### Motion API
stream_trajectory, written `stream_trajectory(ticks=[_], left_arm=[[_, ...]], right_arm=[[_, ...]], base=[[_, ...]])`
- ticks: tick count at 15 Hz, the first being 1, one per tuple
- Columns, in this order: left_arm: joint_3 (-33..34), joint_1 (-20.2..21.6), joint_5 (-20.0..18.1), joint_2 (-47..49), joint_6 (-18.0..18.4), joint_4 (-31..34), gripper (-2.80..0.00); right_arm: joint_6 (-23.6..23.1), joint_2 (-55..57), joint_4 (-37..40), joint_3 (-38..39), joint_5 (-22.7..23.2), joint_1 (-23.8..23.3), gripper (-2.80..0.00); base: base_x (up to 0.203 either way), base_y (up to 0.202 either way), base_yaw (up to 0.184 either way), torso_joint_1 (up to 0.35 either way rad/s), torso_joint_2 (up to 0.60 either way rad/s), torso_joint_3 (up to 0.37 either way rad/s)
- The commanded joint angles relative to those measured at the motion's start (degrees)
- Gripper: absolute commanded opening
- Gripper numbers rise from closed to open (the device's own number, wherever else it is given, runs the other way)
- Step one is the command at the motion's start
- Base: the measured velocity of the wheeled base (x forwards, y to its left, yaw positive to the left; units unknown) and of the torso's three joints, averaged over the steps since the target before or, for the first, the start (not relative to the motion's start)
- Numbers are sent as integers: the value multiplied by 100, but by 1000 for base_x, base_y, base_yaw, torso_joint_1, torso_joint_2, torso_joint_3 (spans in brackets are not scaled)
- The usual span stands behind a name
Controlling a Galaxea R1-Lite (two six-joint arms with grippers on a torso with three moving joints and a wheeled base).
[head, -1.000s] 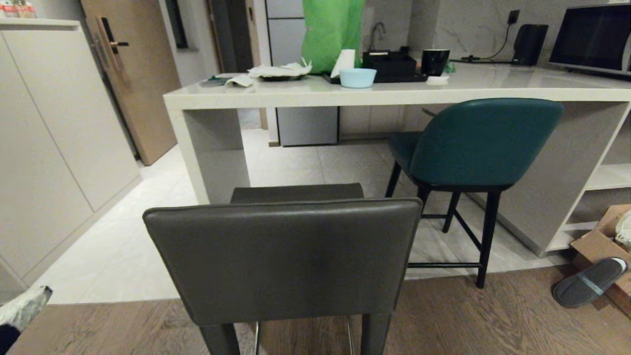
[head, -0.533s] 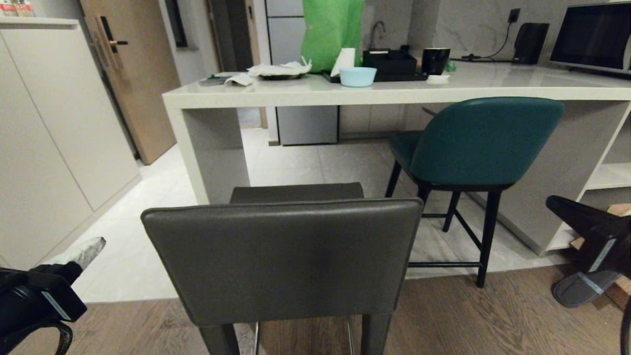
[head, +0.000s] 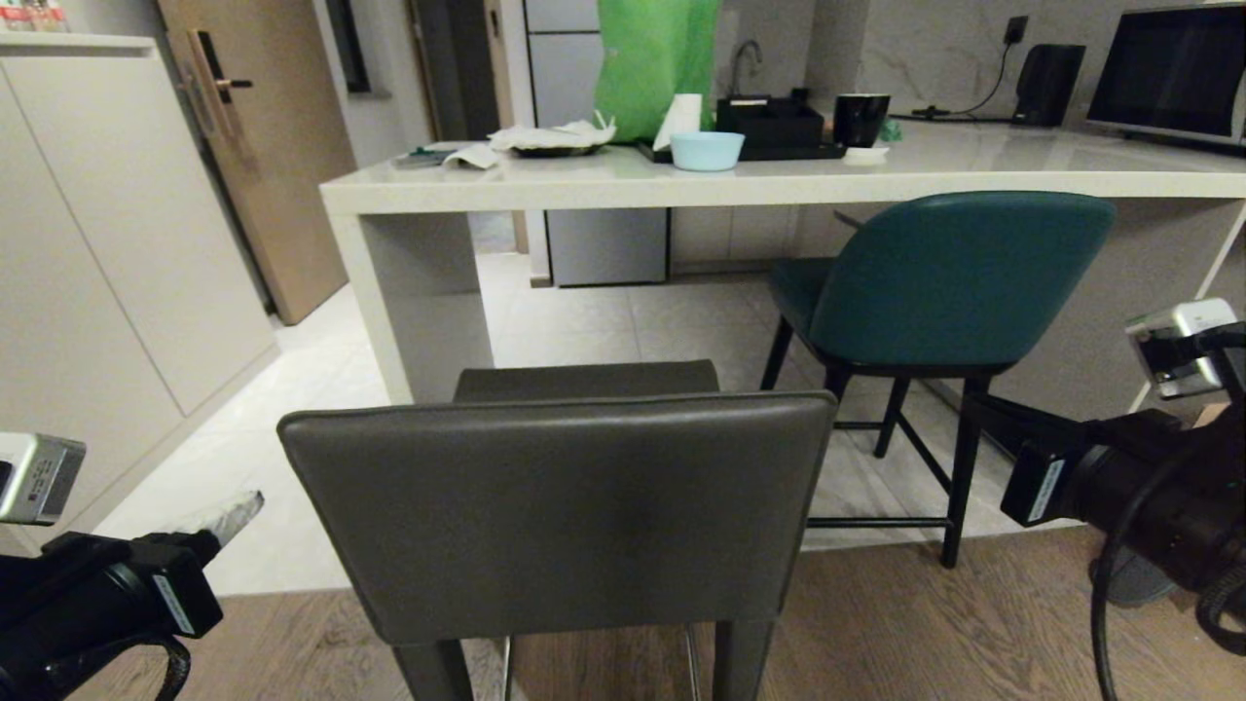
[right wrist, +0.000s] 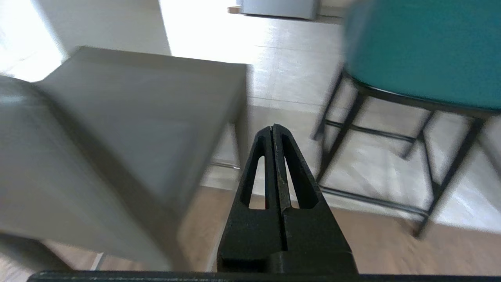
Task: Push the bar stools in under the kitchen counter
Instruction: Push the gray chair back under the dining table
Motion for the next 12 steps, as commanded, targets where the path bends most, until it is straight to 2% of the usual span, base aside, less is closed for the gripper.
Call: stream_trajectory(ticks=[1, 4, 6, 9, 12], left_arm=[[-16, -149, -7, 225, -4, -37, -280], [-107, -458, 1, 535, 45, -40, -280], [-324, -477, 10, 808, 48, -40, -280], [-805, -435, 53, 1157, 49, -40, -280], [-907, -668, 55, 1182, 58, -40, -280]], right_arm=[[6, 269, -61, -27, -22, 206, -280], [27, 468, -70, -191, -13, 427, -280], [8, 813, -136, -267, -17, 582, -280], [-10, 1648, -656, -467, -41, 625, -280], [-19, 2098, -1006, -803, -258, 967, -280]], base=[[0, 0, 0, 0, 0, 0], [0, 0, 0, 0, 0, 0], [0, 0, 0, 0, 0, 0], [0, 0, 0, 0, 0, 0], [0, 0, 0, 0, 0, 0]])
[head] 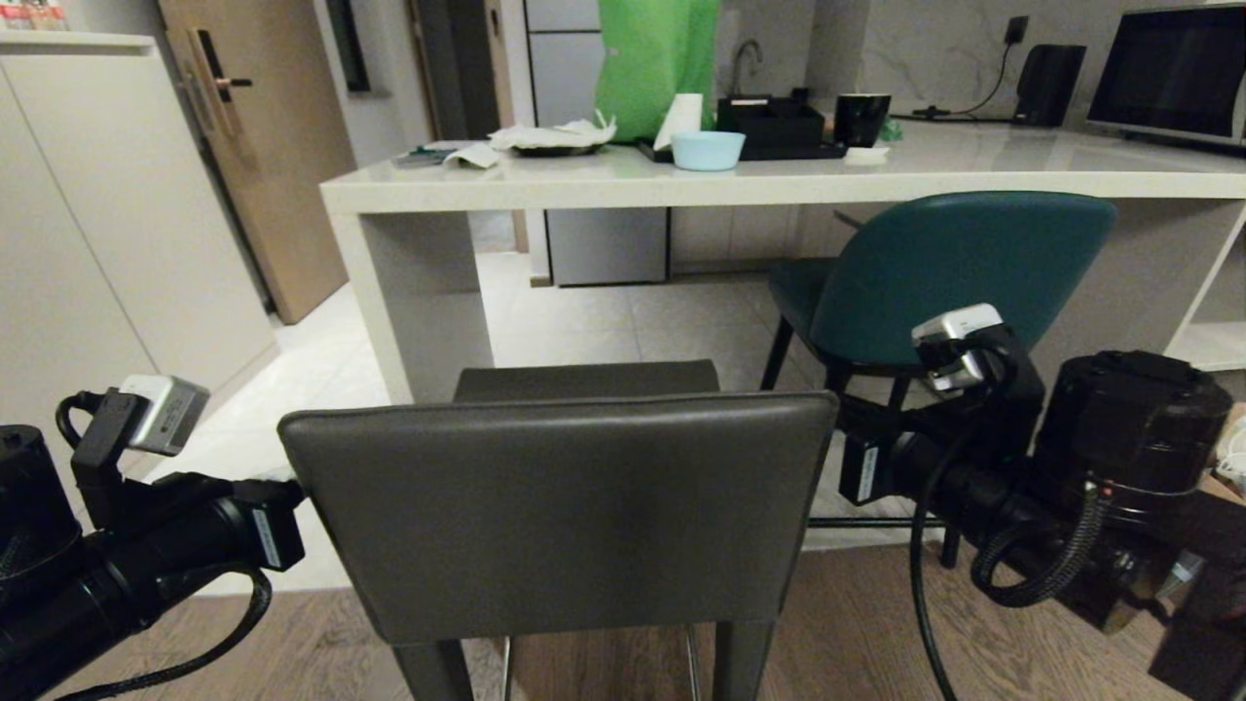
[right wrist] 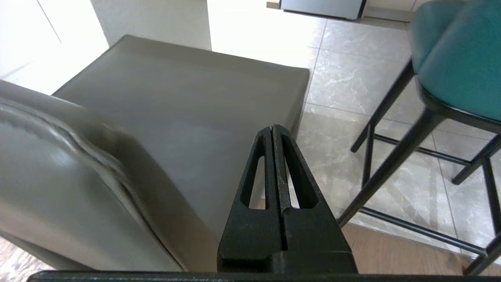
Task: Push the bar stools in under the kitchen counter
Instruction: Push the gray chair back under the dining table
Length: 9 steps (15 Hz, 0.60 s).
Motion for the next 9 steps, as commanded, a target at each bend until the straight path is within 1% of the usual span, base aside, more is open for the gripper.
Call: stream_trajectory(ticks=[1, 4, 9], left_arm=[[-68, -135, 9, 101, -5, -31, -280], [-50, -143, 10, 75, 3, -31, -280], [-61, -323, 57, 247, 49, -21, -280]], right_arm=[[-2, 368, -37, -136, -78, 155, -280], [-2, 449, -33, -310, -124, 346, -280], [-34, 598, -30, -440, -126, 326, -280]], base=[[0, 0, 0, 0, 0, 0], [0, 0, 0, 0, 0, 0], [0, 0, 0, 0, 0, 0]])
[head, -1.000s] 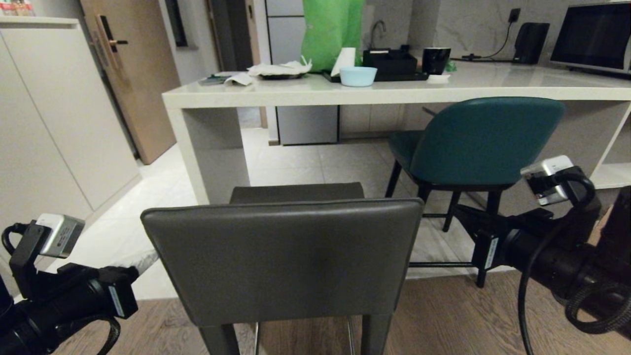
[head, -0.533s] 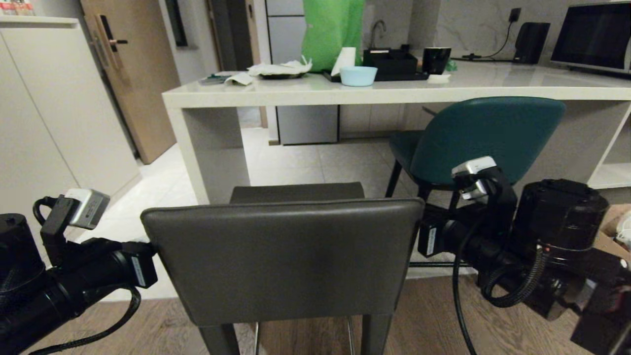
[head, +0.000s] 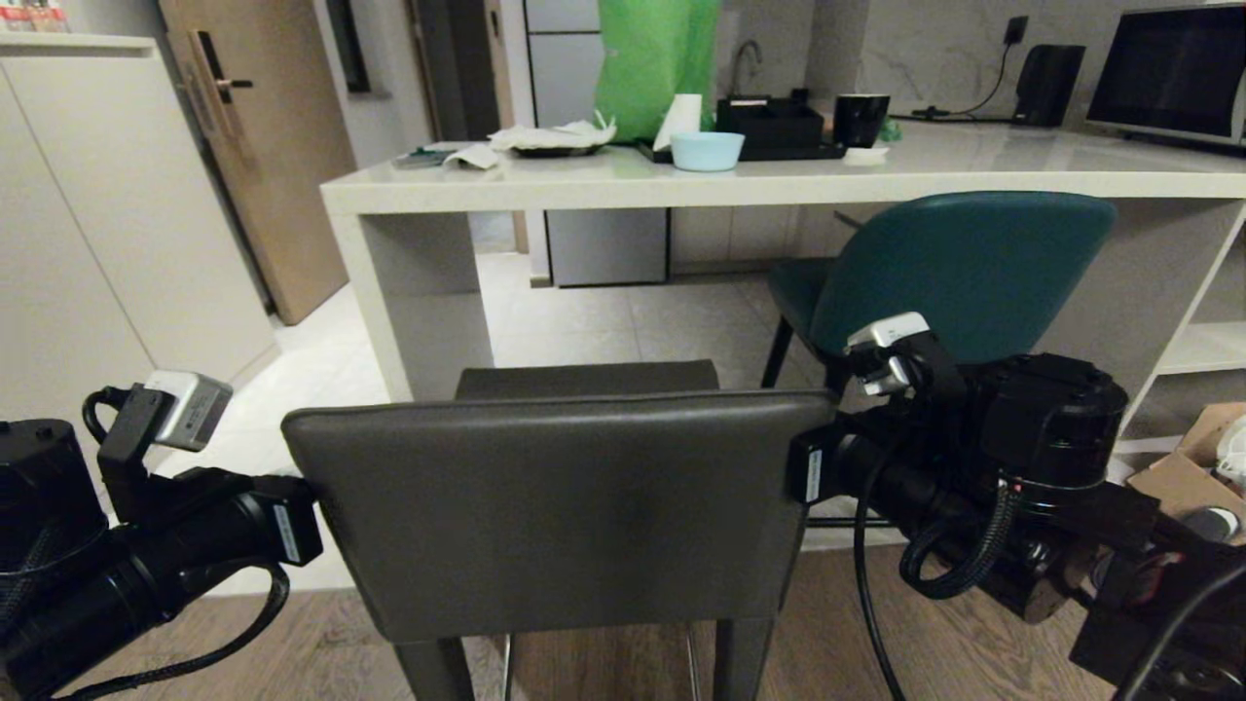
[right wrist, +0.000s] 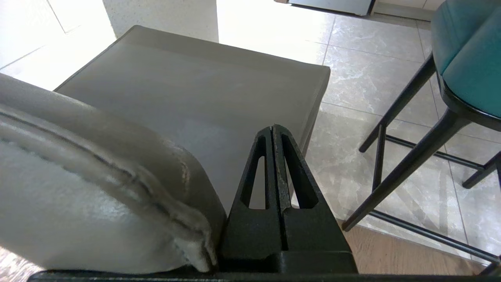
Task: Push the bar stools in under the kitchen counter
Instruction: Push the gray chair back under the dining table
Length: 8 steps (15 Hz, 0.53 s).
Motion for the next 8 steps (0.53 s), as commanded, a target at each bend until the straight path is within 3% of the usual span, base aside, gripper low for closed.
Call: stream_trajectory(ticks=[1, 5, 8], left_arm=[[51, -55, -10, 97, 95, -11, -280], [22, -336, 200, 152, 129, -3, -280], [-55, -376, 303, 261, 134, -10, -280]], right_arm=[[0, 94, -29, -140, -5, -36, -280], [-10, 254, 235, -916, -40, -138, -280], [-2, 232, 235, -728, -51, -133, -280]], base=[[0, 0, 0, 0, 0, 0], [0, 0, 0, 0, 0, 0], [0, 0, 0, 0, 0, 0]])
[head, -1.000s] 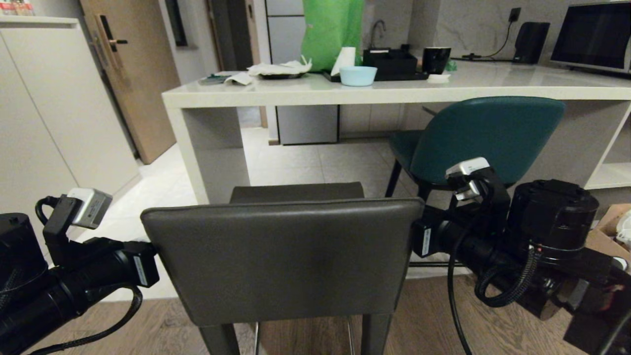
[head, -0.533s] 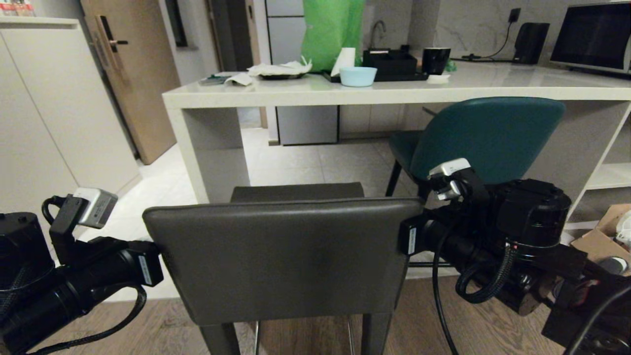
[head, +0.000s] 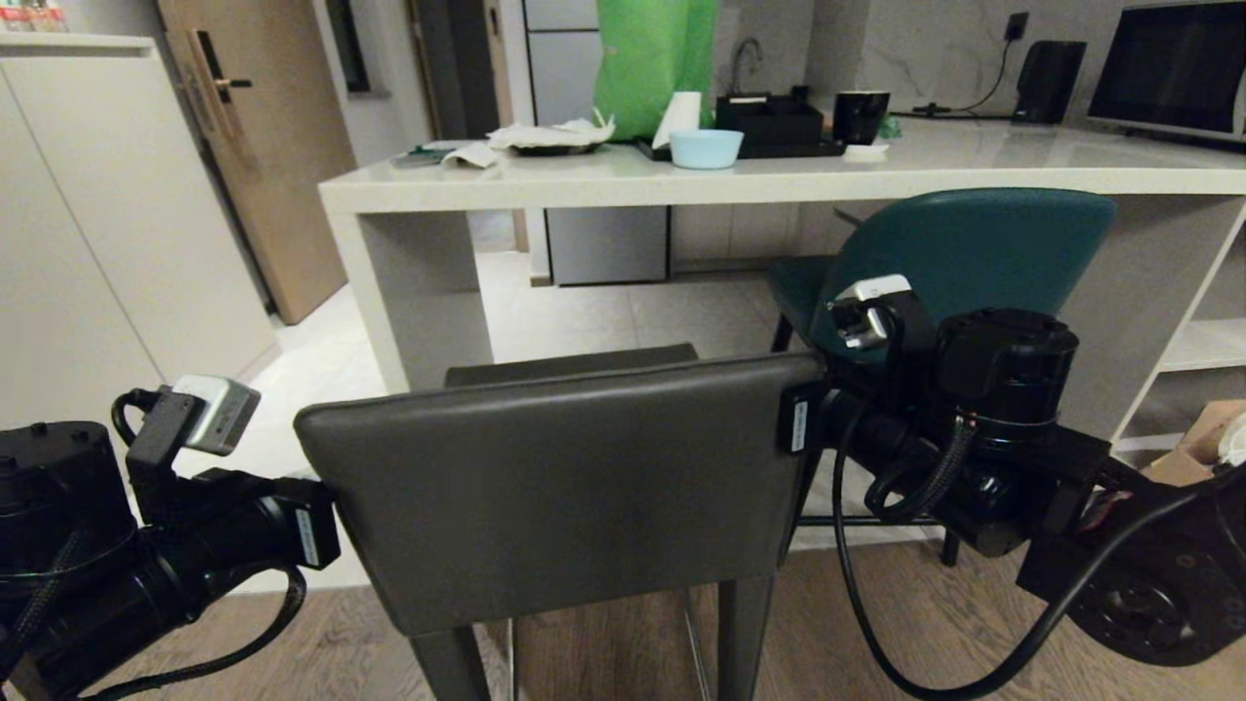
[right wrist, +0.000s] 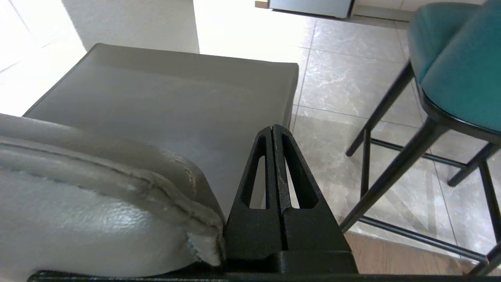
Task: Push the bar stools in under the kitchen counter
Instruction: Push the gray chair back under the dining table
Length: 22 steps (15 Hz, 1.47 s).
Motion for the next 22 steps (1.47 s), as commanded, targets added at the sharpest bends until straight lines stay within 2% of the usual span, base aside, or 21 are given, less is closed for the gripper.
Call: stream_trajectory(ticks=[1, 4, 6, 12, 16, 18, 22], left_arm=[[-73, -9, -9, 104, -2, -30, -280], [-309, -76, 129, 200, -8, -27, -280], [-583, -131, 251, 299, -2, -21, -280], [-1190, -618, 780, 717, 149, -1, -280], [-896, -644, 803, 633, 149, -29, -280], [-677, -609, 803, 582, 125, -38, -280], [-713, -537, 863, 599, 149, -39, -280]], right_arm=[[3, -82, -48, 243, 18, 9, -280], [5, -272, -58, 1011, 68, 49, -280], [15, -329, -63, 1219, 70, 71, -280], [24, -329, -107, 1185, 61, 71, -280], [42, -234, -100, 1034, 58, -100, -280], [40, -80, -78, 702, 54, -192, -280], [5, -15, 95, 390, 44, -138, -280]], base=[[0, 0, 0, 0, 0, 0], [0, 0, 0, 0, 0, 0], [0, 0, 0, 0, 0, 0], [0, 0, 0, 0, 0, 0], [0, 0, 0, 0, 0, 0], [0, 0, 0, 0, 0, 0], [0, 0, 0, 0, 0, 0]])
